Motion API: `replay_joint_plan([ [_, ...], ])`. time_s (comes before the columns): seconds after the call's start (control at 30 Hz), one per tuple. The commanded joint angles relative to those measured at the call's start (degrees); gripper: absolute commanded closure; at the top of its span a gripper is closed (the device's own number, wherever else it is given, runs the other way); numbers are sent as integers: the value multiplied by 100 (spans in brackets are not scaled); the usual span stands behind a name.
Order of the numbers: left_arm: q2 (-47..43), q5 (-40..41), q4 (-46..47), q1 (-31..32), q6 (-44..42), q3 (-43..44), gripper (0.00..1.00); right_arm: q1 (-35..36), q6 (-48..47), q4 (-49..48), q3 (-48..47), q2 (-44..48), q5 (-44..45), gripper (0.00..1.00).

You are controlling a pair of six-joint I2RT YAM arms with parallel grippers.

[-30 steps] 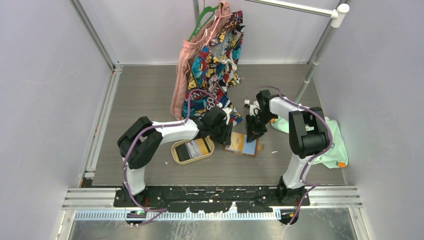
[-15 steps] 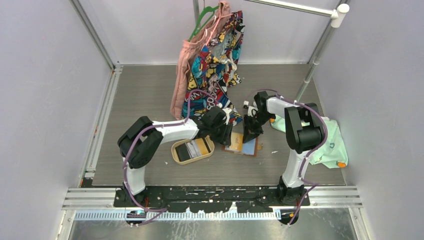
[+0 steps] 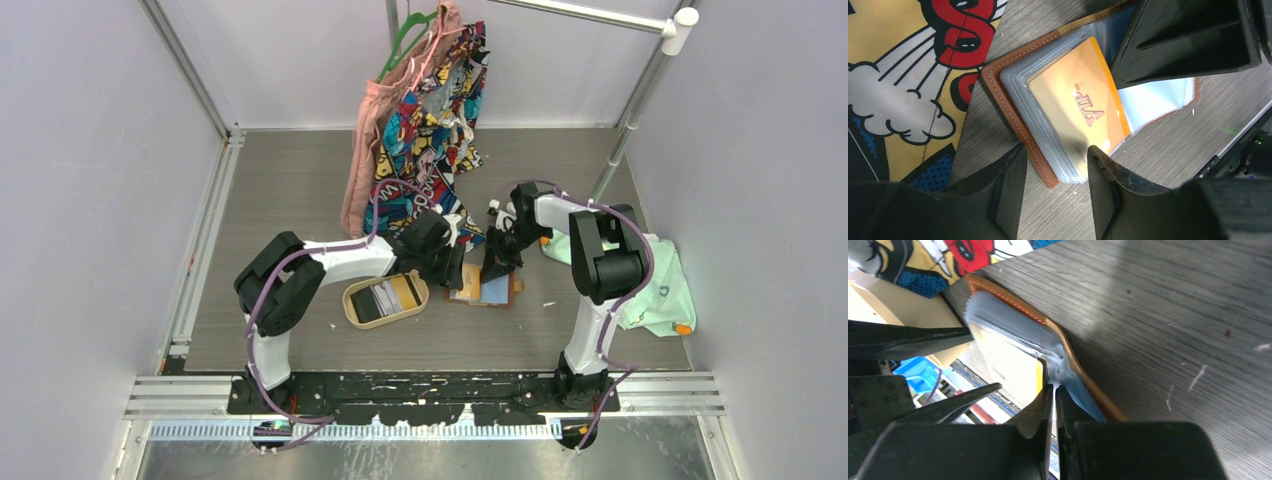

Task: Put the credit cards into the card holder
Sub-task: Insert the credit card into the card holder.

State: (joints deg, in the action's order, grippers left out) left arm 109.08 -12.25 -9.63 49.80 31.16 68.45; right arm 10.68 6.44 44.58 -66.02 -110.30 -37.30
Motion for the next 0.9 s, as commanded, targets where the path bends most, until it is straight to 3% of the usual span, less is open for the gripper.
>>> replay_joint_plan([
  [0.0, -77, -441, 472, 10, 173, 41, 51, 58, 293, -486, -41, 13, -1062, 87],
  [0.07, -135, -554, 615, -17, 266, -13, 49, 7, 265, -446, -55, -41, -1009, 86],
  [0.17, -387, -453, 673, -76, 246, -122, 48, -65, -92, -142, -191, 54, -267, 85],
  [0.3, -939, -165, 709, -141, -140, -349, 48, -271, -514, -112, -208, 766, 328, 84],
  [0.5, -1684, 59, 1096, -202, -528, -755, 45, -289, -1110, -350, 110, 1736, -284, 83],
  [0.57, -1886, 113, 1288, -268, -535, -923, 39, -250, -1160, -572, 275, 1853, -519, 82],
  [0.73, -2101, -254, 2005, -647, 28, -1477, 10, 21, -1254, -379, 137, 1436, -87, 81],
  [0.87, -1898, -835, 2404, -934, 627, -1700, 12, 193, -1264, -5, -173, 841, 311, 82],
])
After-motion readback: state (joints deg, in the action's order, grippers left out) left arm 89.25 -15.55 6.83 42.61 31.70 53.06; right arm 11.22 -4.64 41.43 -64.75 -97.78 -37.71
